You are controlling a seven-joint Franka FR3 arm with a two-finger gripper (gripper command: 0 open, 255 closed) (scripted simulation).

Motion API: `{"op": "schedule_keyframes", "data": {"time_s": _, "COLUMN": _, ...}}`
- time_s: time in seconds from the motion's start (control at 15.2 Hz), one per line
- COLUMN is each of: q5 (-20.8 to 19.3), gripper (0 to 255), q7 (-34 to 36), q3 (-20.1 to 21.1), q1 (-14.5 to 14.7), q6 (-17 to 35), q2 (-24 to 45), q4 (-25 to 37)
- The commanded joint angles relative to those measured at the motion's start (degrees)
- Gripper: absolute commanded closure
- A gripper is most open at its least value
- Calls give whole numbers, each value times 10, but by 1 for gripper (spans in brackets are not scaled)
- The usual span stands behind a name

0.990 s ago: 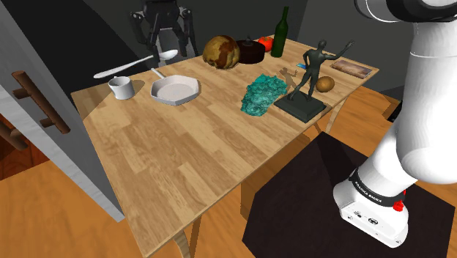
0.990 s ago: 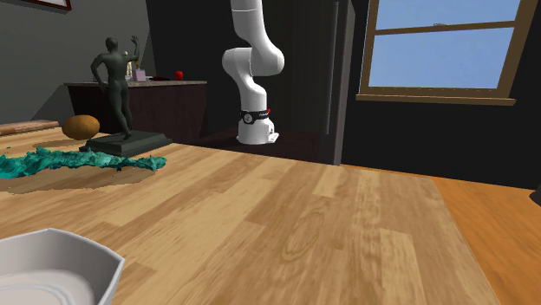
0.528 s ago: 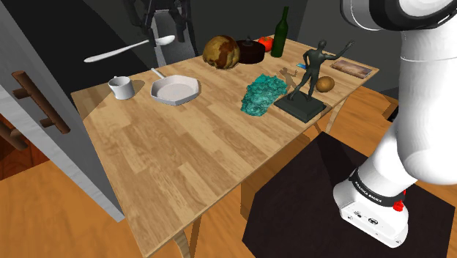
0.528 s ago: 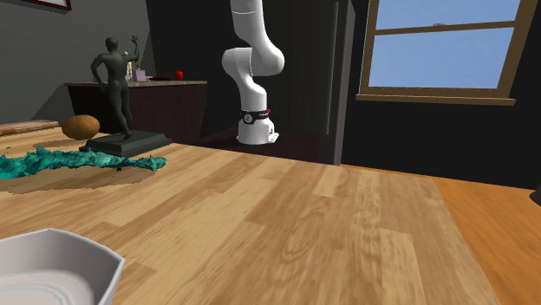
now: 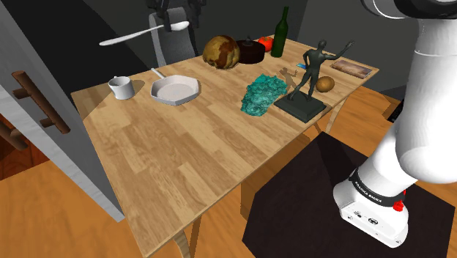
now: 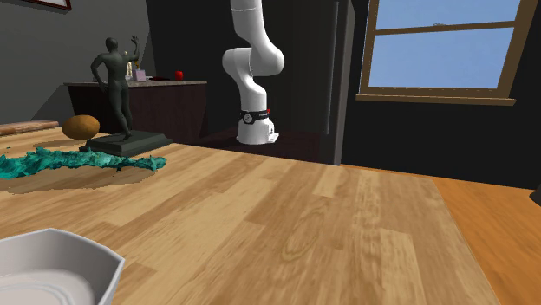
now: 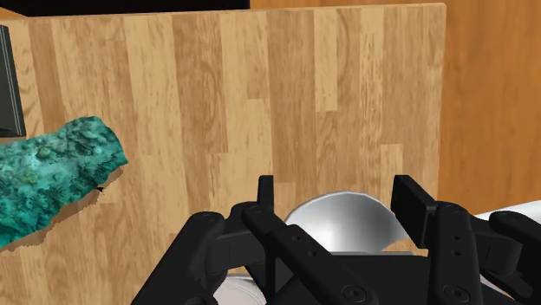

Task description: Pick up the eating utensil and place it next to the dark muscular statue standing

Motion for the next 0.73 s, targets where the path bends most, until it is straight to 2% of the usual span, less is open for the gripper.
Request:
{"op": "schedule_keyframes", "data": {"time_s": 0.0, "q5": 25, "gripper": 255, "q7": -26, "q3": -2, "q1": -40, "q6": 36, "q2": -71, "q4": -106}}
{"op": "schedule_keyframes", "data": {"time_s": 0.33, "q5": 66, "gripper": 255, "q7": -99, "q3": -28, "q1": -97, "q6": 66, "q2": -192, "q4": -255}}
{"op": "schedule_keyframes", "data": {"time_s": 0.66, "q5": 86, "gripper": 255, "q7": -174, "q3": -66, "q1": -132, "q6": 75, "q2": -287, "q4": -360}}
